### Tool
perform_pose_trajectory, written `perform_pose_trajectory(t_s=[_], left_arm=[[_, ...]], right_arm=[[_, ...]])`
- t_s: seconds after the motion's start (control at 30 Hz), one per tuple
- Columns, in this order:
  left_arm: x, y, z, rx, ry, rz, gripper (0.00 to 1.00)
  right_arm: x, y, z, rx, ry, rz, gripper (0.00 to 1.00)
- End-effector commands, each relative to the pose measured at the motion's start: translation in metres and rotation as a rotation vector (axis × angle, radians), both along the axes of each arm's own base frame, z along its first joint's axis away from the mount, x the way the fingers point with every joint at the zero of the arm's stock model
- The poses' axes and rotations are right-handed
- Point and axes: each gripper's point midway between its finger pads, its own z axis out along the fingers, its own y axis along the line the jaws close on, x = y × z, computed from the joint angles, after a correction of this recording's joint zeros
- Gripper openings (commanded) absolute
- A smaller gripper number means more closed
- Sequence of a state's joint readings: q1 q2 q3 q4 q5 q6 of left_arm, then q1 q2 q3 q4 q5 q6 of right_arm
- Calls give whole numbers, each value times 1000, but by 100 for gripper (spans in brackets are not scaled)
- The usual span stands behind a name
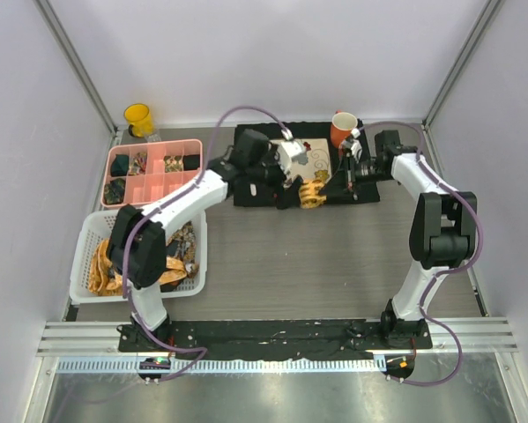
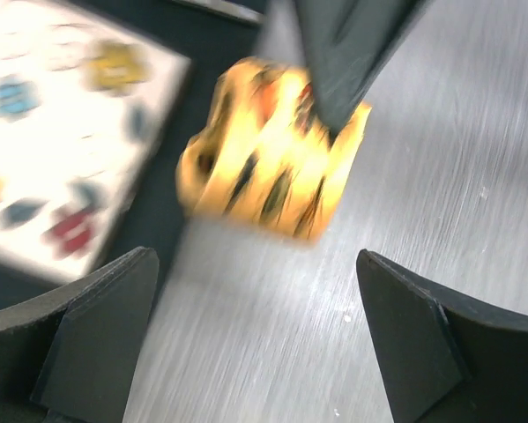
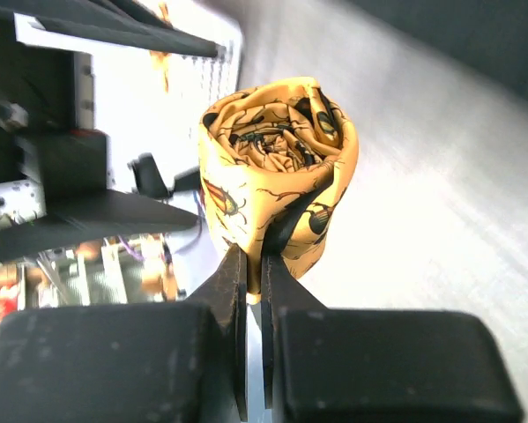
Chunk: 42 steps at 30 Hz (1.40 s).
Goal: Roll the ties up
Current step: Pick up the tie at the center of the board, then place the tie in the storage box.
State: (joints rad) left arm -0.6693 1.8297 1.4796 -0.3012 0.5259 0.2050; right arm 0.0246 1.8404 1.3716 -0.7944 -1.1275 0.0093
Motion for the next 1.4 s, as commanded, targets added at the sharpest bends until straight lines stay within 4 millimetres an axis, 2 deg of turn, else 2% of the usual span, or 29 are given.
perform_pose_trajectory(t_s=[0.0, 0.03, 0.07, 0.1, 0.13, 0.17, 0.2, 0.23, 0.27, 0.3, 0.33, 0.37, 0.4, 0.43, 0.5, 0.53, 0.63, 0.77, 1.0, 1.2, 1.37], left_arm=[[0, 43, 60, -39, 195, 181, 100], [2, 49, 67, -59, 227, 217, 100], [13, 63, 74, -89, 255, 276, 100], [18, 69, 80, -131, 298, 333, 100], [21, 77, 93, -170, 298, 365, 100], [31, 91, 102, -201, 292, 397, 100], [29, 93, 113, -233, 309, 381, 100], [35, 107, 118, -257, 326, 399, 100], [37, 111, 125, -285, 349, 396, 100], [30, 110, 136, -347, 438, 370, 100], [32, 114, 140, -378, 477, 374, 100], [40, 123, 144, -416, 508, 398, 100], [36, 124, 146, -446, 559, 378, 100], [37, 130, 149, -488, 628, 405, 100], [36, 130, 151, -518, 657, 385, 100], [33, 129, 154, -528, 678, 381, 100], [27, 125, 161, -571, 701, 327, 100], [22, 124, 157, -596, 744, 311, 100], [25, 120, 154, -636, 794, 303, 100], [26, 111, 162, -670, 800, 267, 100], [24, 104, 157, -663, 809, 253, 99]], right_arm=[[36, 4, 47, 90, -99, -60, 1], [40, 5, 49, 99, -106, -73, 1], [52, 7, 61, 128, -119, -109, 1], [56, 8, 70, 148, -139, -126, 1], [58, 9, 71, 173, -116, -152, 1], [71, 12, 91, 235, -145, -191, 1], [76, 12, 102, 277, -156, -207, 1], [77, 17, 106, 308, -151, -211, 1], [81, 22, 121, 346, -234, -192, 1], [80, 27, 126, 383, -156, -200, 1], [76, 38, 130, 404, -153, -177, 1], [73, 44, 142, 443, -212, -155, 1], [70, 49, 152, 484, -161, -163, 1], [63, 60, 159, 520, -194, -123, 1], [56, 72, 164, 544, -180, -95, 1], [51, 83, 163, 546, -178, -70, 1], [46, 97, 159, 547, -171, -42, 1], [38, 115, 160, 551, -176, 6, 1], [30, 128, 161, 557, -182, 59, 1], [29, 131, 161, 563, -187, 59, 1], [28, 134, 162, 567, -186, 56, 1]])
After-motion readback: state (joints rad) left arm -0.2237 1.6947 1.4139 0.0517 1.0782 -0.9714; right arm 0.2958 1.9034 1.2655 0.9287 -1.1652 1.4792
